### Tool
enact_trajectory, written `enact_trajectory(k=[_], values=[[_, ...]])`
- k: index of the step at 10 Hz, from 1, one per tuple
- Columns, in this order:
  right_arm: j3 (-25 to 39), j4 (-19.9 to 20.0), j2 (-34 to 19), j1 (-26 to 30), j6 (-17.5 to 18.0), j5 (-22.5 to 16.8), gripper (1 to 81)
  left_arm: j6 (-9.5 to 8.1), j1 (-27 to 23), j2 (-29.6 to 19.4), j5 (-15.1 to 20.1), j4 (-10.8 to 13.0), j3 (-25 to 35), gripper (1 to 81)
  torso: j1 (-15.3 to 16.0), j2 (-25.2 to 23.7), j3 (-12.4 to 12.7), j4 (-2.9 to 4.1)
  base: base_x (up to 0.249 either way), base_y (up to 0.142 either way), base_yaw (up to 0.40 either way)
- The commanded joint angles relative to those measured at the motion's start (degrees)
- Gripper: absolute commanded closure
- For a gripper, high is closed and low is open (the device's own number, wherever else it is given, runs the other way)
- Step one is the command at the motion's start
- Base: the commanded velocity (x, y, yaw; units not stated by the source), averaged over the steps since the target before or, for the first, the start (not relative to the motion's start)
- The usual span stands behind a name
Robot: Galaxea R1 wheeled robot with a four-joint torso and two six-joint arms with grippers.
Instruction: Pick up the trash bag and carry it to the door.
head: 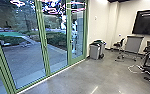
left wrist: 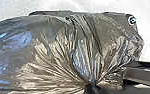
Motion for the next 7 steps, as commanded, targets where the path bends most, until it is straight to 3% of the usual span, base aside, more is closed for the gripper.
enact_trajectory(k=[1, 7], values=[[0.3, -0.3, 0.2, 2.8, -0.1, -3.1, 1.0, 0.2, -3.6, -0.3, 4.4, 0.1, 0.0, 81.1, 0.0, 0.0, 0.0, 0.0, 0.159, 0.0, 0.0], [0.3, -0.5, 0.2, 2.8, -0.1, -3.2, 1.0, 0.46, -3.6, -0.2, 4.4, 0.1, 0.0, 81.1, 0.0, 0.0, 0.0, 0.0, 0.159, 0.0, 0.0]])
